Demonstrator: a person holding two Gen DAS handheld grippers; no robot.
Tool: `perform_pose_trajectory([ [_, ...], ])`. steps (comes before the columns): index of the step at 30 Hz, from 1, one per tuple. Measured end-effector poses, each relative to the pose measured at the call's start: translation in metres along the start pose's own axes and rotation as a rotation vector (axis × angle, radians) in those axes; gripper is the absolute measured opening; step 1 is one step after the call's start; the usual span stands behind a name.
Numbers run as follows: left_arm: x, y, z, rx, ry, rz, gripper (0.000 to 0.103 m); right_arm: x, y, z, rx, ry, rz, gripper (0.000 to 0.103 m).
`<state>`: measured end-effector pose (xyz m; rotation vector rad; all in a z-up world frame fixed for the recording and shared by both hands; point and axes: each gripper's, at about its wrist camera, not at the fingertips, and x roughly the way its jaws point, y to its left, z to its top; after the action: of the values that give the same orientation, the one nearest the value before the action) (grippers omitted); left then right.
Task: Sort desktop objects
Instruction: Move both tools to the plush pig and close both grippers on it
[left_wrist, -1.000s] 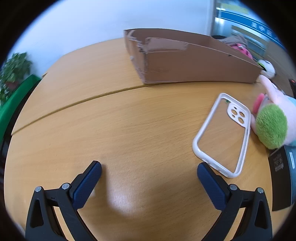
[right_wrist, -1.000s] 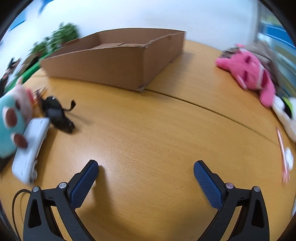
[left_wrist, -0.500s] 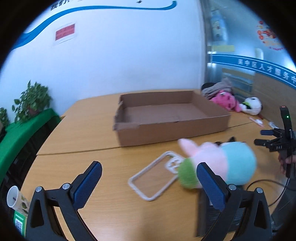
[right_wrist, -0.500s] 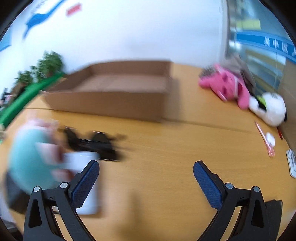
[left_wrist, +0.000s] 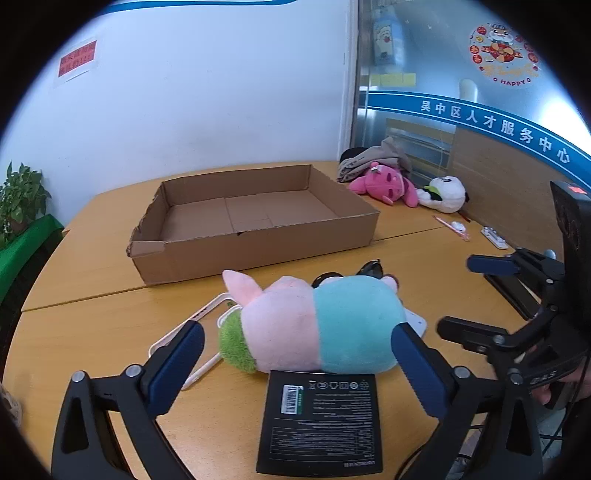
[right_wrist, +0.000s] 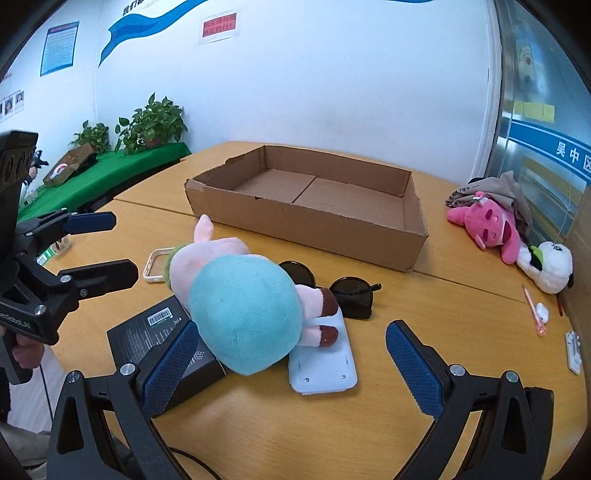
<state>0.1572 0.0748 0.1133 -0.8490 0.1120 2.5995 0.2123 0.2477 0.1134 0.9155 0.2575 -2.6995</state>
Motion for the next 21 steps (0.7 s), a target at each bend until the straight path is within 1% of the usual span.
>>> perform_pose_trajectory([
  [1,-0.001,-0.001,0.000,0.000,-0.001,-0.005,0.069,0.001,0.002,0.001,-0.004,-0.002,-0.004,0.082],
  [2,0.000,-0.001,0.001,-0.001,0.003,-0.012,0.054,0.000,0.003,0.002,-0.002,-0.002,0.001,0.071],
  [3,0.003,0.000,0.002,-0.007,0.018,-0.019,0.028,0.001,0.002,0.003,0.016,0.006,0.021,0.051],
  [4,0.008,0.001,0.002,-0.022,0.039,-0.029,0.023,0.003,-0.002,0.004,0.032,0.010,0.039,0.046],
  [5,0.012,0.003,0.002,-0.037,0.053,-0.038,0.023,0.004,-0.005,0.004,0.045,0.010,0.058,0.046],
  [6,0.016,0.006,0.002,-0.053,0.065,-0.050,0.023,0.004,-0.007,0.004,0.051,0.006,0.076,0.049],
  [7,0.019,0.008,0.002,-0.065,0.071,-0.057,0.031,0.004,-0.008,0.004,0.051,-0.002,0.108,0.069],
  [8,0.023,0.008,0.002,-0.074,0.078,-0.059,0.042,0.004,-0.008,0.003,0.044,-0.006,0.128,0.084],
  [9,0.026,0.010,0.003,-0.085,0.086,-0.056,0.066,0.005,-0.007,0.003,0.027,-0.008,0.142,0.103],
  [10,0.029,0.012,0.003,-0.099,0.086,-0.046,0.084,0.006,-0.004,0.002,-0.007,-0.017,0.138,0.103],
  [11,0.031,0.014,0.003,-0.114,0.080,-0.038,0.084,0.008,-0.003,0.001,-0.035,-0.015,0.137,0.103],
  [13,0.038,0.020,0.004,-0.129,0.088,-0.053,0.084,0.019,-0.004,0.001,-0.061,0.014,0.154,0.103],
  [19,0.073,0.041,-0.001,-0.168,0.173,-0.075,0.084,0.066,-0.020,0.000,0.014,0.126,0.255,0.103],
  [20,0.080,0.045,-0.003,-0.183,0.196,-0.082,0.084,0.072,-0.020,-0.001,0.028,0.137,0.284,0.103],
  [21,0.085,0.048,-0.004,-0.198,0.207,-0.105,0.084,0.078,-0.018,-0.002,0.035,0.147,0.312,0.103],
])
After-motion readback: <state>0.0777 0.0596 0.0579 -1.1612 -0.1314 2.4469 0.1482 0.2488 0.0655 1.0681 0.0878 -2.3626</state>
